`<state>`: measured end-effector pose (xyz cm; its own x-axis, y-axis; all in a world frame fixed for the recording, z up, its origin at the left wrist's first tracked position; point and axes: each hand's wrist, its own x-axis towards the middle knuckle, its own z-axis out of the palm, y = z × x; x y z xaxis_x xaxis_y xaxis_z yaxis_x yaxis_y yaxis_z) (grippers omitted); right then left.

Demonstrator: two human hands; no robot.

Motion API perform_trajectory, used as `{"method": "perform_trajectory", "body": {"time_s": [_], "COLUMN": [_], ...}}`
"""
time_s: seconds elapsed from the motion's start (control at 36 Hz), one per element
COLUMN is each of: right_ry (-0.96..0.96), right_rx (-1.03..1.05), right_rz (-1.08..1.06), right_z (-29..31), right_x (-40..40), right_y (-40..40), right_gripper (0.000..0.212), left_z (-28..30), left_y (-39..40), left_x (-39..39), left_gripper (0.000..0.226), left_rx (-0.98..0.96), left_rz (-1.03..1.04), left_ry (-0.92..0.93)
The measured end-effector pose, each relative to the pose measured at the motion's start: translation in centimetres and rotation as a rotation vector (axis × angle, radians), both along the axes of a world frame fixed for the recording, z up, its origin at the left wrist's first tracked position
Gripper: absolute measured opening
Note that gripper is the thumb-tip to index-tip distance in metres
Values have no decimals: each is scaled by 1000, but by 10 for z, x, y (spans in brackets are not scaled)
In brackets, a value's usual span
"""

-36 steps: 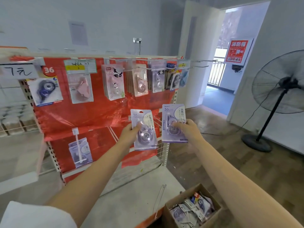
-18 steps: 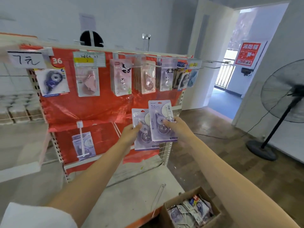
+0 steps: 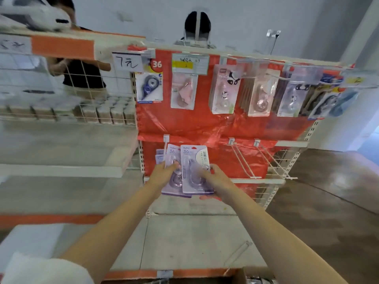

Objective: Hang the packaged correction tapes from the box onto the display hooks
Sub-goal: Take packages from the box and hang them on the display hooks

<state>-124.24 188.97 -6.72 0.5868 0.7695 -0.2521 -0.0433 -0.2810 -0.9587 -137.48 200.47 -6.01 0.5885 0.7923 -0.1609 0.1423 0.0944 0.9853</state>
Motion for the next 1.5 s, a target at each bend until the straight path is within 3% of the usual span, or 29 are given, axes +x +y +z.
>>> {"method": "perform_trajectory", "body": {"time_s": [0.31,0.5,0.72,1.08,1.17,1.5], "right_ry": [-100,-63,-95,-232,-296,-515], "right_rx": [-187,-275,-349,-398,-419,-460], "right_rz": [82,317,293,229,236,254], "right_z": [-43,-52,-58,-72,-80,-91], "right_x": [3,-8,-21,-24,-19,-8], "right_y": [24,35,52,68,77,110], "right_gripper": [37,40,47,14,26,39], "left_z": [-17,-23,-23,-29,-30,-31], "left_y": [39,43,44,40,39,30], "left_x": [-57,-65,-58,-43,-44,-55], "left_gripper": [26,24,12,12,9,13], "left_rx": [-31,-79,-65,-39,-40,-81], "left_rz": [346,333,269,232,221,232], "left_ry": [107,103,69,97,144,195]}}
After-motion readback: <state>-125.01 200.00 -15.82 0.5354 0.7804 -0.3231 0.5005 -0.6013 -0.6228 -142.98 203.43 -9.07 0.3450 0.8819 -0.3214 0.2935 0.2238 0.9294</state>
